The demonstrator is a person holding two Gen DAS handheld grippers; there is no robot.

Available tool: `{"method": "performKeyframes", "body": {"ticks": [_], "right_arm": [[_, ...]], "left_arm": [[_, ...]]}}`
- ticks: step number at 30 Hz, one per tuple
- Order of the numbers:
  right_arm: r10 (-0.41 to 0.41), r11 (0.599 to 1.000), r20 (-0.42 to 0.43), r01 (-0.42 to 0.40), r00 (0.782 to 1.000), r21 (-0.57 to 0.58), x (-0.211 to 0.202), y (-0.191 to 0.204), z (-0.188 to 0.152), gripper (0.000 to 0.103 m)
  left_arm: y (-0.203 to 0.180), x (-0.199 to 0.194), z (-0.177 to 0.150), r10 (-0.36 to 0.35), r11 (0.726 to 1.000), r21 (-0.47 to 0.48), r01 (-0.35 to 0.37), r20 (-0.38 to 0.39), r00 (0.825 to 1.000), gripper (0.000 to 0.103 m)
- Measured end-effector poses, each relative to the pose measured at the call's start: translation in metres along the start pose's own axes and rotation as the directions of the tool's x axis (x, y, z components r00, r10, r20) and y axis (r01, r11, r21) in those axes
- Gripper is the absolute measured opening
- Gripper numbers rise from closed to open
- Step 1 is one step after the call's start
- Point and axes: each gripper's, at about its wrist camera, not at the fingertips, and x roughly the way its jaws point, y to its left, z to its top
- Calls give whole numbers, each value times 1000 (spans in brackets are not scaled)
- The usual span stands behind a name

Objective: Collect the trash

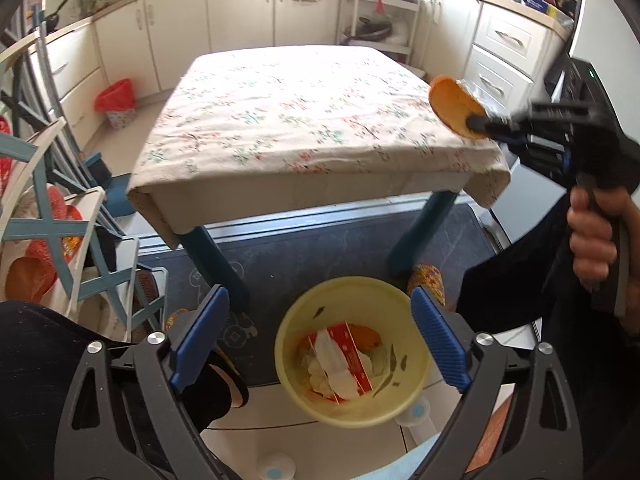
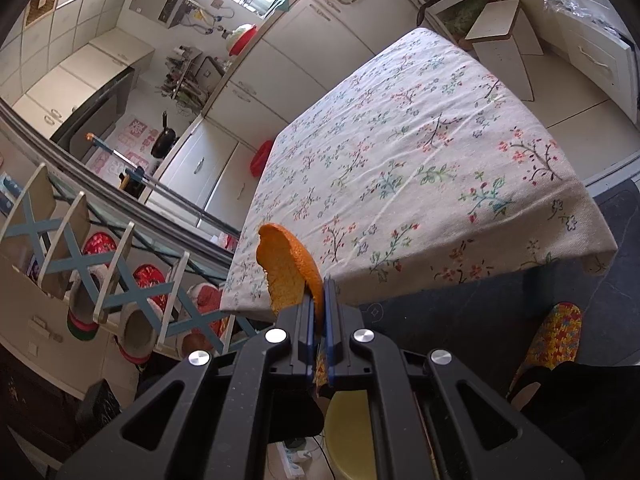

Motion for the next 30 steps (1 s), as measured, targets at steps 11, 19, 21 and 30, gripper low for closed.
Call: {"method": "performKeyframes", "body": {"ticks": [11,19,21,30], "right_arm": [[-133,974,-223,86,966,-208,37,28,-54,5],[-238,943,-362,125,901,-309,63,31,-79,8],[-266,931,-395,129,880,-340,69,32,-85,11],[-317,905,-378,157,870,-396,71,35,-90,48]], "left_arm": [[14,-9,3,33,997,-75,-28,66,997,95],[17,-13,4,40,995,-98,-32,86,995,95],[18,-14,4,41,995,-100,-32,89,995,95],[17,-17,4,44,994,-105,-33,103,994,95]]}}
